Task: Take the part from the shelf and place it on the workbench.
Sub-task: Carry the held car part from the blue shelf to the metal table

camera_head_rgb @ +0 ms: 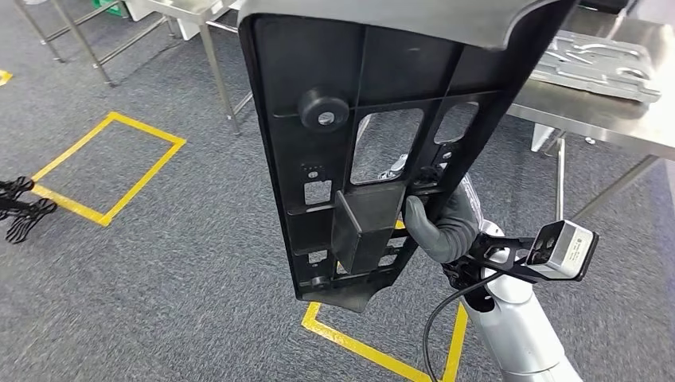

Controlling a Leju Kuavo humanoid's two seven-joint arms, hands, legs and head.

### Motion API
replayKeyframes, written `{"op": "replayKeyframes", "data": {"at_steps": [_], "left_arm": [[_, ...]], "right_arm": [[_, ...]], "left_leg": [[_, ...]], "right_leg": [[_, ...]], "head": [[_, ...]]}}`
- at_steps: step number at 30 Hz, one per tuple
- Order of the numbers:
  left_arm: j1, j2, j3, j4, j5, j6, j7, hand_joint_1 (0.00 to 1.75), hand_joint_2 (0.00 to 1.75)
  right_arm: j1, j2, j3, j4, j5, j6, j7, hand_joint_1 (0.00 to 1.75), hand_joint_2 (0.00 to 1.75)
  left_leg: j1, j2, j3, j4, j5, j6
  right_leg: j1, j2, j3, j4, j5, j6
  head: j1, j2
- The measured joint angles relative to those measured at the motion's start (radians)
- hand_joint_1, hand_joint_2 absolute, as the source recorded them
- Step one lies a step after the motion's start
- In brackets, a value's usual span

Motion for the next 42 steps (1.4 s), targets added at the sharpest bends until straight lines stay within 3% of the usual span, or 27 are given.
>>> {"op": "replayKeyframes", "data": {"at_steps": [2,4,5,6,8,9,11,13,14,15,16,17,19,21,23,24,26,28,30,31,32,33,35,36,40,42], "left_arm": [[-0.001,-0.001,0.0,0.0,0.0,-0.002,0.0,0.0,1.75],[-0.002,-0.002,0.0,0.0,0.0,-0.004,0.0,0.0,1.75],[-0.003,-0.002,0.0,0.0,0.0,-0.004,0.0,0.0,1.75],[-0.004,-0.002,0.0,0.0,0.0,-0.004,0.0,0.0,1.75],[-0.007,-0.002,0.0,0.0,0.0,-0.005,0.0,0.0,1.75],[-0.008,-0.002,0.0,0.0,0.001,-0.007,-0.001,0.0,1.75],[-0.009,-0.003,0.0,0.0,0.001,-0.009,-0.001,0.0,1.75],[-0.006,-0.003,0.001,0.0,0.001,-0.01,-0.001,0.0,1.75],[-0.004,-0.003,0.002,0.0,0.002,-0.01,-0.001,0.0,1.75],[-0.002,-0.003,0.003,0.0,0.003,-0.01,-0.001,0.0,1.75],[-0.001,-0.003,0.003,0.0,0.004,-0.01,-0.001,0.0,1.75],[0.0,-0.003,0.003,0.0,0.005,-0.01,-0.002,0.0,1.75],[0.001,-0.003,0.005,0.0,0.005,-0.013,-0.003,0.0,1.75],[0.0,-0.002,0.007,0.0,0.004,-0.019,-0.005,0.0,1.75],[-0.003,-0.002,0.008,0.0,0.002,-0.024,-0.007,0.0,1.75],[-0.003,-0.002,0.009,0.0,0.002,-0.027,-0.008,0.0,1.75],[-0.002,-0.003,0.01,0.0,0.001,-0.03,-0.009,0.0,1.75],[0.001,-0.003,0.01,0.0,0.001,-0.031,-0.009,0.0,1.75],[0.003,-0.003,0.011,0.0,0.0,-0.034,-0.009,0.0,1.75],[0.003,-0.003,0.011,0.0,-0.001,-0.037,-0.009,0.0,1.75],[0.002,-0.003,0.011,0.0,-0.002,-0.041,-0.009,0.0,1.75],[0.001,-0.003,0.011,0.0,-0.003,-0.044,-0.009,0.0,1.75],[-0.001,-0.003,0.011,0.0,-0.004,-0.051,-0.009,0.0,1.75],[-0.002,-0.002,0.011,0.0,-0.005,-0.053,-0.009,0.0,1.75],[-0.003,-0.002,0.011,0.0,-0.009,-0.058,-0.01,0.0,1.75],[-0.003,-0.001,0.011,0.0,-0.011,-0.061,-0.011,0.0,1.75]], "right_arm": [[-0.001,0.0,0.0,0.001,0.0,0.0,0.0,1.75,1.75],[-0.004,0.0,0.0,0.002,0.0,0.0,0.0,1.75,1.75],[-0.006,0.0,0.0,0.002,0.0,0.0,0.0,1.75,1.75],[-0.008,0.0,0.0,0.002,0.0,0.0,0.0,1.75,1.75],[-0.008,0.0,0.0,0.002,0.0,0.0,-0.001,1.75,1.75],[-0.009,0.0,0.0,0.002,0.0,0.0,-0.001,1.75,1.75],[-0.012,0.001,0.001,0.001,0.0,0.0,-0.001,1.75,1.75],[-0.013,0.003,0.003,0.004,0.0,0.0,-0.001,1.75,1.75],[-0.013,0.003,0.004,0.006,0.0,0.001,-0.001,1.75,1.75],[-0.012,0.004,0.005,0.008,0.0,0.001,-0.001,1.75,1.75],[-0.012,0.004,0.006,0.01,0.0,0.001,-0.001,1.75,1.75],[-0.012,0.005,0.007,0.012,0.0,0.001,-0.001,1.75,1.75],[-0.013,0.009,0.009,0.014,0.0,0.002,-0.003,1.75,1.75],[-0.014,0.013,0.01,0.015,0.0,0.002,-0.006,1.75,1.75],[-0.013,0.014,0.011,0.016,0.0,0.002,-0.009,1.75,1.75],[-0.013,0.014,0.012,0.016,0.0,0.001,-0.01,1.75,1.75],[-0.015,0.014,0.012,0.016,0.0,0.001,-0.011,1.75,1.75],[-0.016,0.015,0.014,0.017,0.0,0.001,-0.012,1.75,1.75],[-0.013,0.014,0.016,0.018,0.0,0.0,-0.012,1.75,1.75],[-0.012,0.014,0.016,0.018,0.0,0.0,-0.012,1.75,1.75],[-0.011,0.014,0.016,0.018,0.0,0.0,-0.012,1.75,1.75],[-0.011,0.014,0.016,0.018,0.0,0.0,-0.013,1.75,1.75],[-0.011,0.015,0.015,0.017,0.0,0.0,-0.014,1.75,1.75],[-0.012,0.015,0.015,0.017,0.0,-0.001,-0.015,1.75,1.75],[-0.013,0.015,0.014,0.014,0.0,-0.001,-0.016,1.75,1.75],[-0.015,0.016,0.014,0.012,0.001,-0.001,-0.016,1.75,1.75]], "left_leg": [[0.0,0.016,0.005,0.0,-0.004,-0.004],[-0.004,0.032,0.012,0.001,-0.011,-0.012],[-0.006,0.041,0.015,0.002,-0.014,-0.017],[-0.009,0.049,0.017,0.002,-0.017,-0.023],[-0.009,0.066,0.021,0.0,-0.021,-0.035],[-0.008,0.057,0.022,0.004,-0.027,-0.04],[-0.003,0.012,-0.002,0.066,-0.069,-0.048],[-0.002,-0.029,-0.066,0.201,-0.131,-0.052],[-0.002,-0.034,-0.097,0.259,-0.149,-0.053],[-0.002,-0.037,-0.116,0.289,-0.148,-0.053],[-0.002,-0.038,-0.117,0.278,-0.126,-0.052],[-0.002,-0.043,-0.1,0.228,-0.088,-0.05],[0.0,-0.086,-0.048,0.09,-0.014,-0.039],[-0.001,-0.122,-0.017,0.018,0.005,-0.029],[-0.002,-0.112,-0.009,0.006,0.002,-0.019],[-0.001,-0.101,-0.005,-0.001,0.005,-0.013],[0.004,-0.074,0.005,-0.016,0.01,-0.002],[0.002,-0.05,0.008,-0.019,0.009,0.004],[0.002,-0.031,0.009,-0.018,0.006,0.003],[0.002,-0.023,0.01,-0.017,0.005,0.001],[0.003,-0.018,0.011,-0.015,0.002,-0.002],[0.003,-0.013,0.013,-0.013,-0.002,-0.006],[0.0,-0.009,0.014,-0.007,-0.012,-0.018],[-0.002,-0.008,0.015,-0.005,-0.017,-0.025],[0.002,-0.009,0.021,0.008,-0.036,-0.048],[0.004,-0.024,-0.022,0.101,-0.076,-0.053]], "right_leg": [[0.001,-0.014,0.051,-0.099,0.053,-0.004],[0.009,-0.054,0.118,-0.228,0.096,-0.015],[0.013,-0.068,0.137,-0.268,0.105,-0.022],[0.018,-0.071,0.142,-0.282,0.105,-0.029],[0.018,-0.046,0.14,-0.284,0.107,-0.041],[0.016,-0.035,0.142,-0.288,0.109,-0.047],[0.01,-0.016,0.148,-0.296,0.113,-0.058],[0.012,0.006,0.149,-0.296,0.113,-0.064],[0.013,0.019,0.149,-0.296,0.112,-0.065],[0.013,0.033,0.15,-0.295,0.112,-0.066],[0.014,0.046,0.151,-0.294,0.111,-0.066],[0.014,0.06,0.152,-0.292,0.11,-0.065],[0.014,0.085,0.151,-0.287,0.108,-0.06],[0.011,0.106,0.145,-0.284,0.108,-0.05],[0.008,0.126,0.139,-0.286,0.111,-0.037],[0.008,0.119,0.138,-0.284,0.11,-0.031],[0.011,0.067,0.116,-0.236,0.079,-0.019],[0.007,0.014,0.053,-0.11,0.017,-0.007],[-0.002,0.002,0.001,-0.011,-0.012,0.003],[-0.005,-0.001,0.003,-0.015,0.001,0.006],[-0.008,-0.004,0.025,-0.058,0.03,0.007],[-0.01,-0.009,0.063,-0.128,0.064,0.008],[-0.006,-0.019,0.127,-0.249,0.101,-0.001],[-0.003,-0.021,0.142,-0.277,0.103,-0.009],[0.001,-0.013,0.156,-0.287,0.089,-0.043],[0.001,-0.01,0.171,-0.291,0.083,-0.057]], "head": [[0.0,0.0],[-0.001,0.0],[-0.001,0.0],[-0.002,0.0],[-0.002,0.0],[-0.003,0.0],[-0.007,0.0],[-0.012,0.0],[-0.013,0.0],[-0.013,0.0],[-0.014,0.0],[-0.014,0.0],[-0.014,0.0],[-0.014,0.0],[-0.016,0.0],[-0.015,0.0],[-0.01,0.0],[-0.004,0.0],[-0.004,0.0],[-0.004,0.0],[-0.004,0.0],[-0.004,0.0],[-0.004,0.0],[-0.004,0.0],[-0.007,0.0],[-0.012,0.0]]}}
